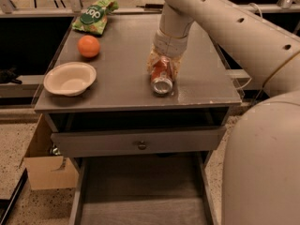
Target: Place coke can into middle drawer
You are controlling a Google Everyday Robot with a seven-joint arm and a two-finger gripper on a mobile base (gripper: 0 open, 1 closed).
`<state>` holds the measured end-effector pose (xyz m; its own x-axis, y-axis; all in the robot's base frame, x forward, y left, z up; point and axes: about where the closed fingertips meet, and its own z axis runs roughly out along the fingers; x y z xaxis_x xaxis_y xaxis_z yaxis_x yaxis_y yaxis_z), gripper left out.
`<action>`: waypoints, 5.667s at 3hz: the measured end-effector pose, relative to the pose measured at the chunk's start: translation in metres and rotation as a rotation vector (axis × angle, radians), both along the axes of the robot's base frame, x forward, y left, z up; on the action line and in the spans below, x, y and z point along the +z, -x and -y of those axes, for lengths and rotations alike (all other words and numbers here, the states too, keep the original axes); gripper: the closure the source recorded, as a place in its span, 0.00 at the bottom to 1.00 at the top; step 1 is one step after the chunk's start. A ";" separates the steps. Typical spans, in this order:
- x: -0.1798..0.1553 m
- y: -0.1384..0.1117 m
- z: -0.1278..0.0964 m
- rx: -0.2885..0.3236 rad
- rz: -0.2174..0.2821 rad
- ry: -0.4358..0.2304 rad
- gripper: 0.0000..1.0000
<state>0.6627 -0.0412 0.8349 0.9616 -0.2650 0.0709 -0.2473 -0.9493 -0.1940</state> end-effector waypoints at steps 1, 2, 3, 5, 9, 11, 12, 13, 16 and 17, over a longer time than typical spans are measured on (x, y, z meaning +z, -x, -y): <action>0.000 0.000 0.000 0.000 0.000 0.000 0.87; 0.000 0.000 0.000 0.000 0.000 0.000 1.00; 0.000 0.000 0.000 0.000 0.000 0.000 1.00; -0.001 0.008 0.001 -0.007 -0.004 -0.014 1.00; 0.066 0.035 0.024 -0.103 0.137 -0.009 1.00; 0.053 0.047 0.030 -0.107 0.125 0.007 1.00; 0.023 0.080 0.045 -0.138 0.099 0.008 1.00; -0.015 0.124 0.075 -0.195 0.055 0.015 1.00; 0.046 0.103 0.068 -0.152 0.124 -0.018 1.00; 0.092 0.111 0.082 -0.176 0.188 -0.046 1.00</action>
Offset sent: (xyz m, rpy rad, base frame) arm 0.0000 0.0000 0.0000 0.0000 0.0000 0.0000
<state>0.5516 -0.1232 0.9268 0.8714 -0.4342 0.2284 -0.3635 -0.8840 -0.2939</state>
